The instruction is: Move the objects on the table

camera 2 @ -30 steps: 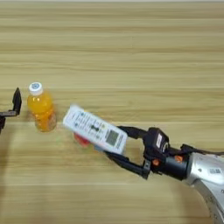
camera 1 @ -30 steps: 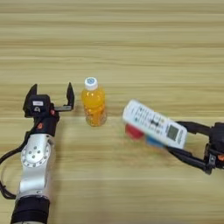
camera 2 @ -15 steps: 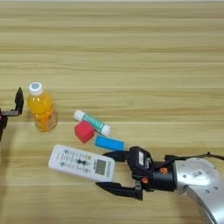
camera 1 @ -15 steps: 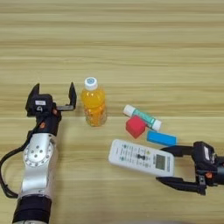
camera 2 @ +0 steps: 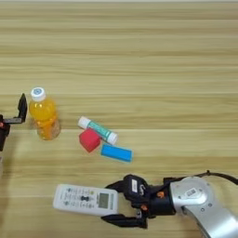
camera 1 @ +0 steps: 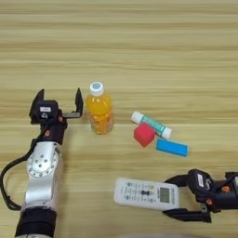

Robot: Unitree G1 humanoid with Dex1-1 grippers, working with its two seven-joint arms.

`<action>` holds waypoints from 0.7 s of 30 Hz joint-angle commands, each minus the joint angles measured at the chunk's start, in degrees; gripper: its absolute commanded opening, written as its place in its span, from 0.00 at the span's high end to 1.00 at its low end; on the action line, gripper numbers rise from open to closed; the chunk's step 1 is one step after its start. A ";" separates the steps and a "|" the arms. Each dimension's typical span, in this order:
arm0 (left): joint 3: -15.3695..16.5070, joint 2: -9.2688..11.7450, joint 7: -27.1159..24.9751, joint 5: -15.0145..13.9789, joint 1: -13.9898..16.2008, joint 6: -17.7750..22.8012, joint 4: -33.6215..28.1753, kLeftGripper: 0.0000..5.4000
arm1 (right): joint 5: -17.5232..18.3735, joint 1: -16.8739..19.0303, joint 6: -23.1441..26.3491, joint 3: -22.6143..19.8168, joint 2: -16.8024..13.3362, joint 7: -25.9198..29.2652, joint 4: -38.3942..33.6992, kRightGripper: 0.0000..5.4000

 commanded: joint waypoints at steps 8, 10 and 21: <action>-0.64 -0.33 0.28 0.64 -0.64 -0.42 0.32 0.00 | -1.58 -0.16 -2.16 1.90 -0.87 0.14 0.11 0.46; -0.71 -0.39 0.34 0.70 -0.63 -0.43 0.24 0.00 | -1.61 -0.15 -2.23 1.79 -0.94 -0.06 0.10 0.39; -0.89 -0.48 0.51 0.68 -0.61 -0.58 0.11 0.00 | 0.35 -0.45 -1.43 0.12 -0.92 -0.44 -1.42 0.18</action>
